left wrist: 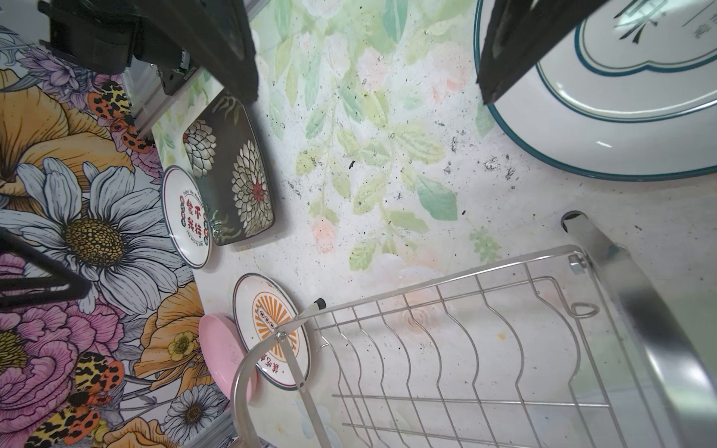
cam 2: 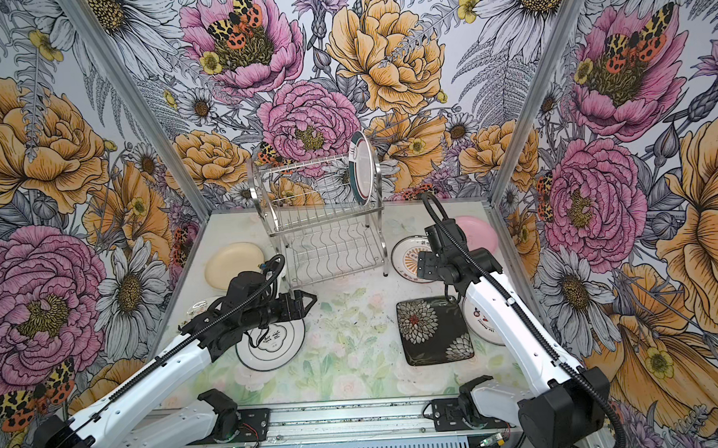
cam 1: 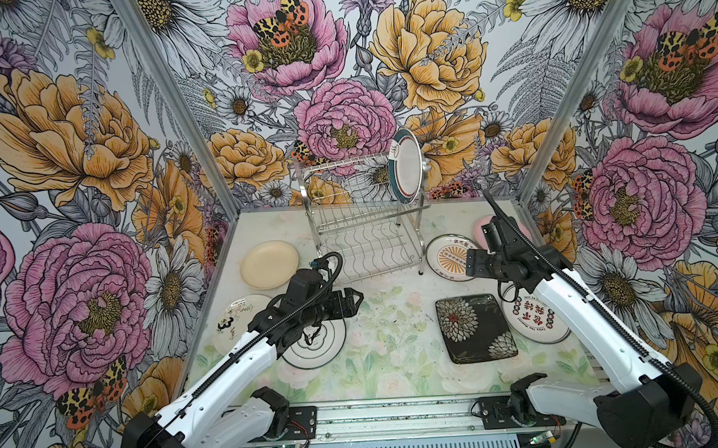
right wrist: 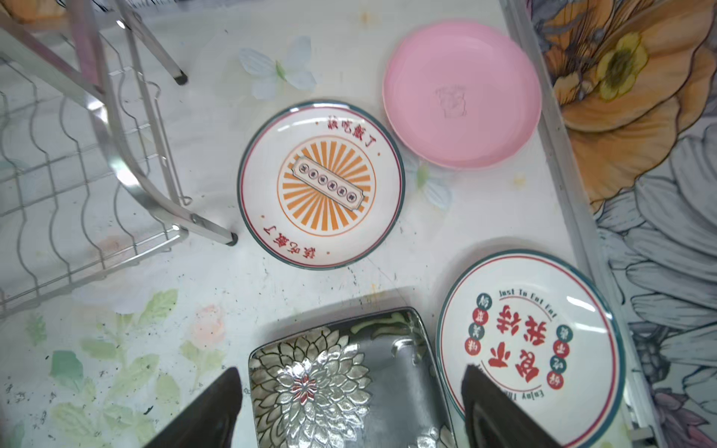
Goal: Load the plates into the dish rack
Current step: 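Withdraw the right gripper and move it down to the dark square plate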
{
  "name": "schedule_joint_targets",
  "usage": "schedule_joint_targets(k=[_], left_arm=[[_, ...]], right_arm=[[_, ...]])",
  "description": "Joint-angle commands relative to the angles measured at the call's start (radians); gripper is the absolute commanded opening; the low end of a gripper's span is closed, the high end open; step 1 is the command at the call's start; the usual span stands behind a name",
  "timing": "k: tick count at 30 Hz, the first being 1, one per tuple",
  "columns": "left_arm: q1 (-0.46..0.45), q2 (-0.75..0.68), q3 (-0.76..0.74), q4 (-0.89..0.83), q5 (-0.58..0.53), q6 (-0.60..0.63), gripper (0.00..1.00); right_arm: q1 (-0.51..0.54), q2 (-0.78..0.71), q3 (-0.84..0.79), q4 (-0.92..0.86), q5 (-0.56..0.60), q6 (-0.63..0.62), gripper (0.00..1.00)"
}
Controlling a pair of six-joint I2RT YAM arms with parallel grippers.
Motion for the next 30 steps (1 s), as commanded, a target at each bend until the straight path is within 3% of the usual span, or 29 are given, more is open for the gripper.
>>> schedule_joint_targets(k=[1,6,10,17,30], left_arm=[[-0.015,0.027,0.001,0.059,0.011,-0.009,0.91],[-0.029,0.058,-0.001,0.089,0.026,-0.021,0.91],[-0.039,0.068,-0.010,0.104,0.031,-0.029,0.92],[-0.040,0.073,-0.017,0.113,0.033,-0.035,0.92],[-0.039,0.077,-0.023,0.113,0.028,-0.042,0.92]], right_arm=[[-0.102,0.021,-0.074,0.089,-0.191,-0.019,0.90],[-0.243,0.087,-0.142,0.173,-0.285,-0.047,0.90],[-0.290,0.161,-0.148,0.222,-0.331,-0.070,0.91],[-0.299,0.292,-0.152,0.270,-0.365,-0.098,0.91],[-0.299,0.367,-0.190,0.308,-0.340,-0.122,0.91]])
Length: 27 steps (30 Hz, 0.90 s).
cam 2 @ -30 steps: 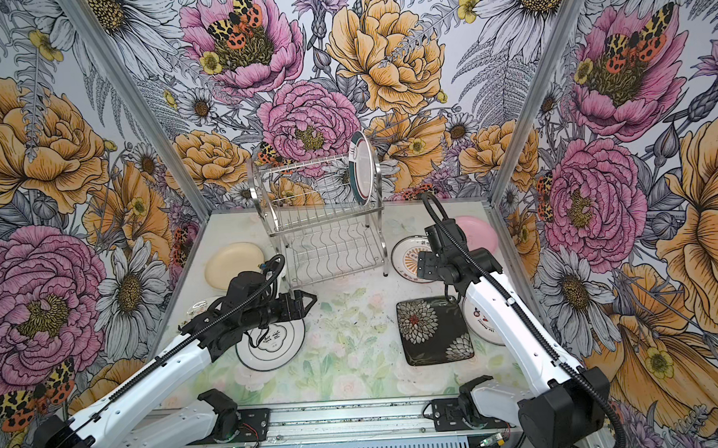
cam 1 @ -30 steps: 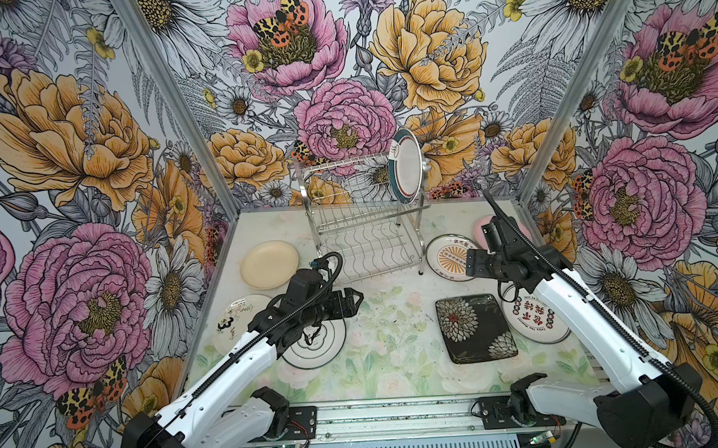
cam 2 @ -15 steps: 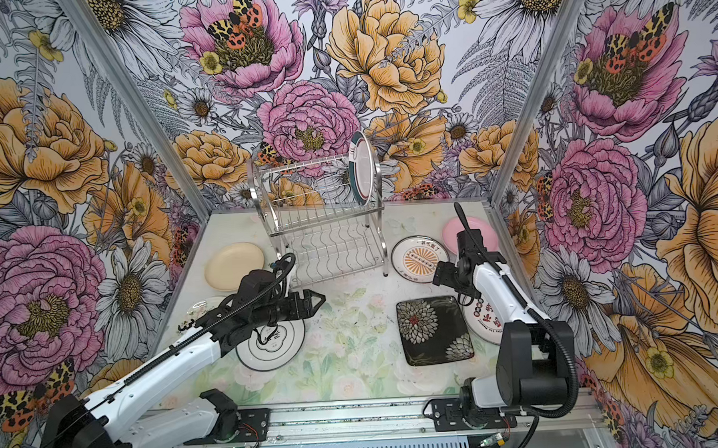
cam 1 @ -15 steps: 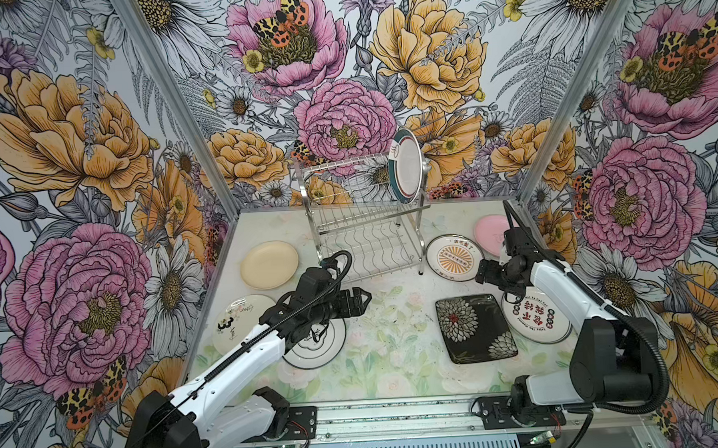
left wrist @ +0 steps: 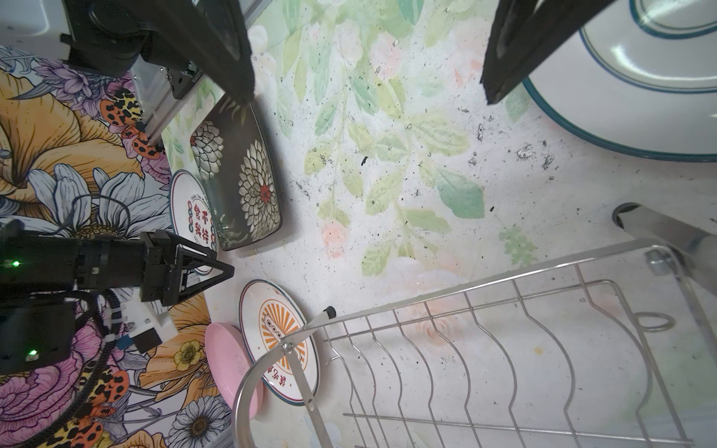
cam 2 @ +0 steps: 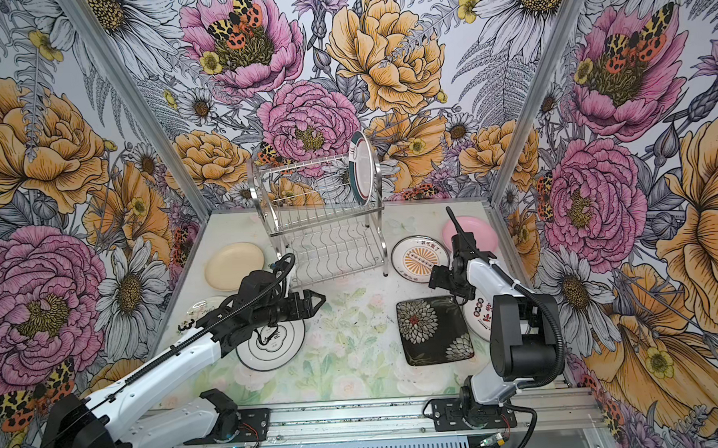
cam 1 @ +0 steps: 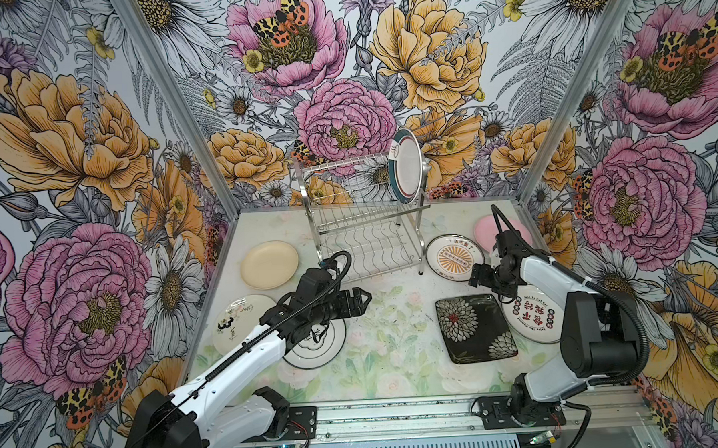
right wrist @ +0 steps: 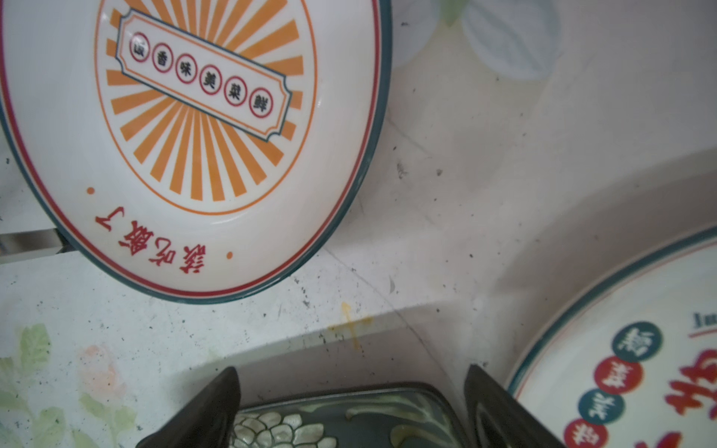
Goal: Load the plates into the dish rack
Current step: 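Withdraw the right gripper and move it down to the dark square plate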
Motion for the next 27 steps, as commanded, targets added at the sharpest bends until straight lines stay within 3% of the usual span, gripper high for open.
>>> schedule_joint_targets(k=[1,12,27], left_arm=[[-0.005,0.011,-0.009,0.023,0.013,-0.008,0.92],[-0.005,0.014,-0.005,0.024,0.013,-0.001,0.92],[-0.005,0.027,-0.019,0.050,0.026,0.001,0.93]], right_arm=[[-0.002,0.023,-0.023,0.032,0.003,-0.021,0.91],[0.009,-0.023,-0.071,0.040,-0.065,0.025,0.91],[0.118,-0.149,-0.174,0.035,-0.081,0.134,0.93]])
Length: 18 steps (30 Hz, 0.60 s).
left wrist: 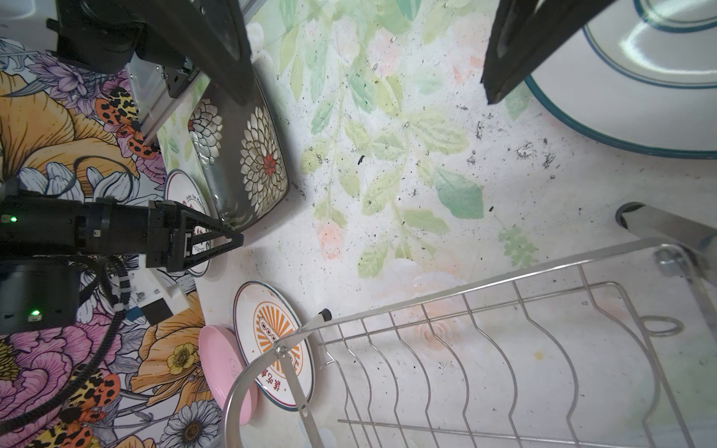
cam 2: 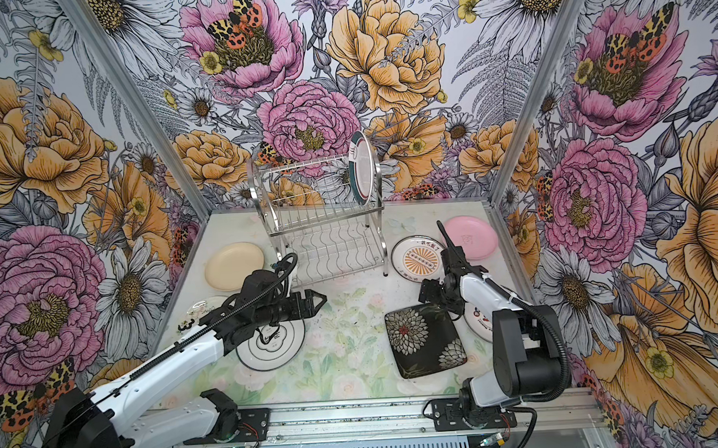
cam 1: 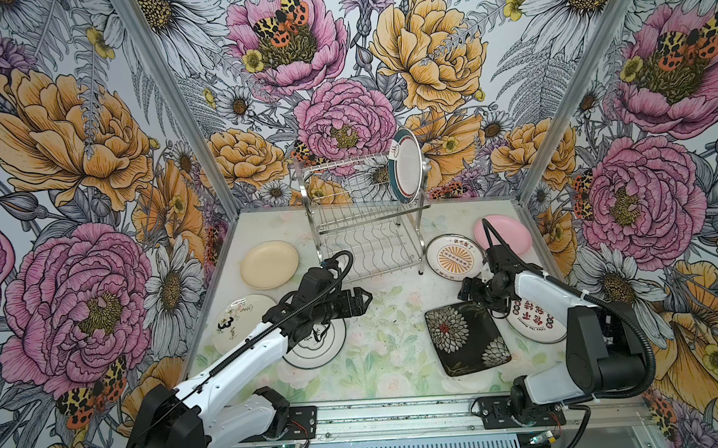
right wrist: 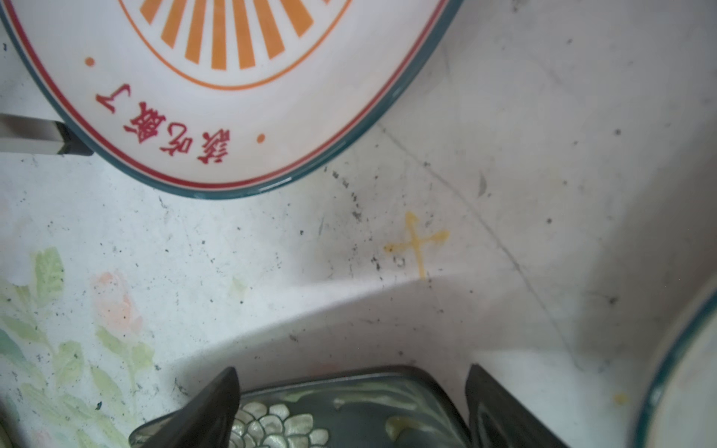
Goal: Load the plates into the dish rack
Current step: 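Withdraw the right gripper and move it down to the dark square plate, then push the dark square plate with the right gripper toward the left gripper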
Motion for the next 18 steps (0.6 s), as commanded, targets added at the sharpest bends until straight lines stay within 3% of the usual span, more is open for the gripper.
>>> schedule_joint_targets(k=[1,8,18], left_arm=[[-0.005,0.000,-0.019,0.039,0.025,0.001,0.92],[-0.006,-0.027,-0.036,0.037,0.031,-0.002,0.93],[-0.005,-0.031,-0.038,0.037,0.048,0.012,0.93]], right_arm=[[0.011,-0.067,-0.028,-0.011,0.012,0.036,0.95],[-0.011,-0.217,-0.133,-0.048,0.062,0.077,0.99],[-0.011,-0.270,-0.204,-0.041,-0.027,0.110,0.99]])
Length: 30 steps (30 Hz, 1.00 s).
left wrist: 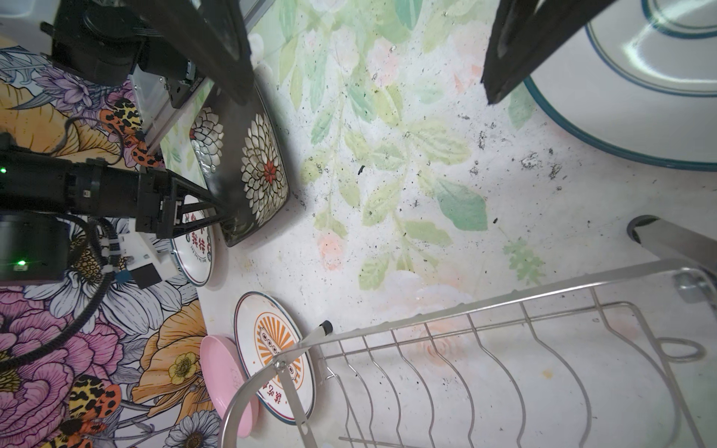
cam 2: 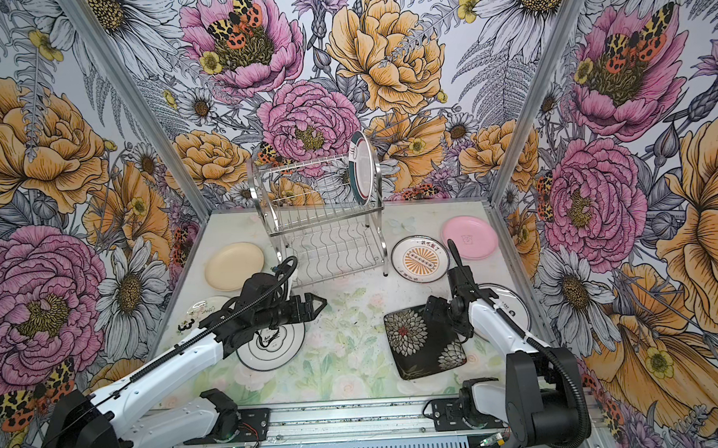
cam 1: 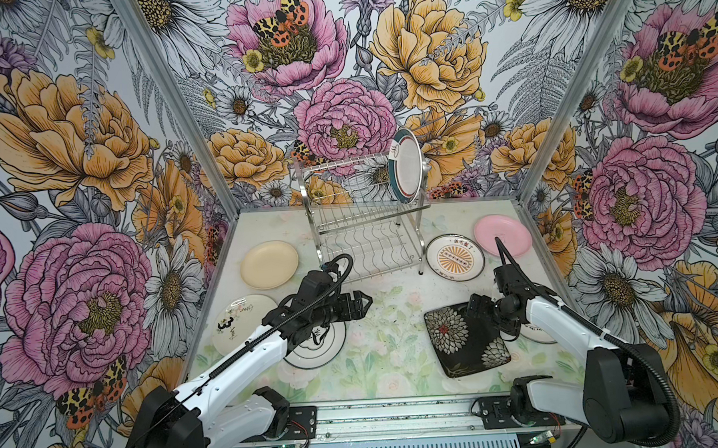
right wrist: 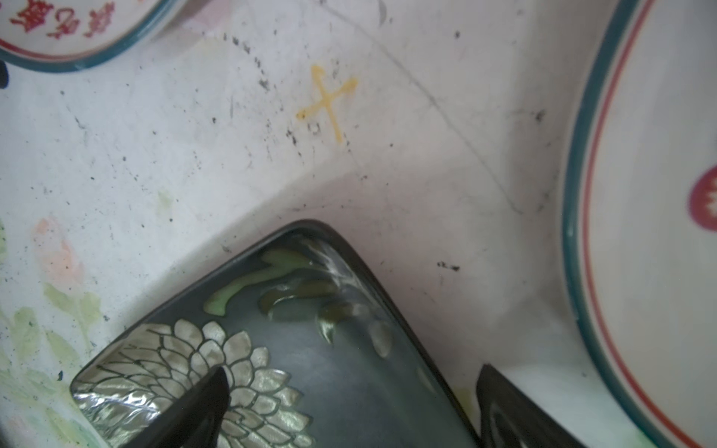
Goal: Load the plates into the dish rack
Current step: 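Push the dark square plate with the right gripper toward the left gripper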
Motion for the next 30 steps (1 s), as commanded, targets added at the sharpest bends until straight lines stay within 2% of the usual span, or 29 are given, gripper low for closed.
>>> schedule_joint_targets(k=[1,7,17,26,30], left_arm=[[-0.005,-0.018,-0.006,0.023,0.025,0.011,0.92],[-0.006,-0.040,-0.023,0.023,0.027,0.013,0.93],[-0.003,-0.077,-0.055,0.023,0.043,0.012,0.92],[-0.006,-0.079,-0.061,0.021,0.059,0.013,0.93],[-0.005,-0.082,-0.061,0.016,0.061,0.012,0.93]], right_arm=[[0.005,-0.040,-0.013,-0.004,-0.073,0.028,0.99],[0.071,-0.081,-0.054,0.008,-0.150,0.093,0.99],[0.302,-0.160,-0.097,0.080,-0.146,0.298,0.99],[0.514,-0.061,-0.079,0.255,-0.112,0.419,0.99],[0.555,-0.017,-0.067,0.298,-0.131,0.424,0.99]])
